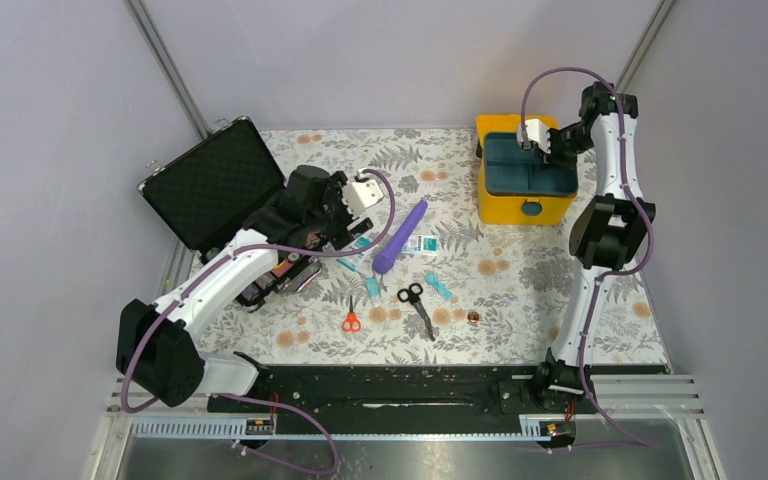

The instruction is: Organize the medicine kit

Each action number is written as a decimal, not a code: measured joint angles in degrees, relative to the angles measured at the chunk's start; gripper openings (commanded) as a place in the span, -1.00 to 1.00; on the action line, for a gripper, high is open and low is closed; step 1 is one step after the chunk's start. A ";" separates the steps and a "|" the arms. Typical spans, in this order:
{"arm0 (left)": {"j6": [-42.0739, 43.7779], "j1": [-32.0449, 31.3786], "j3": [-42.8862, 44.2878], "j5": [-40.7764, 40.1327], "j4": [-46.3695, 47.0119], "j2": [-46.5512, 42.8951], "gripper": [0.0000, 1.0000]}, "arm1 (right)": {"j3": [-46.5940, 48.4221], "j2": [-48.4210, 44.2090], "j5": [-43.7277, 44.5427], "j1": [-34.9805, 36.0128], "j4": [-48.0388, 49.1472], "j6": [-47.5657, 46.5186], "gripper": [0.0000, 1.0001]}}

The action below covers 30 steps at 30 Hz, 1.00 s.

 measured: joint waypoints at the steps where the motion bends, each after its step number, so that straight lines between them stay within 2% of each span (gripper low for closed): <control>1: 0.02 0.00 0.00 -0.04 -0.04 0.00 0.55 | 0.00 0.07 0.02 -0.07 0.04 -0.09 -1.00; 17: 1.09 0.00 0.00 -0.83 -0.57 0.00 0.56 | -0.87 1.68 0.57 -1.05 -0.44 -3.78 -0.98; 23: 1.11 0.00 0.00 -0.85 -0.33 0.02 0.56 | -2.49 1.68 0.13 -1.03 -0.11 -5.53 -0.45; 30: 1.14 0.09 0.00 -0.85 -0.09 0.02 0.56 | -3.32 1.64 0.61 -1.03 0.81 -5.27 -0.18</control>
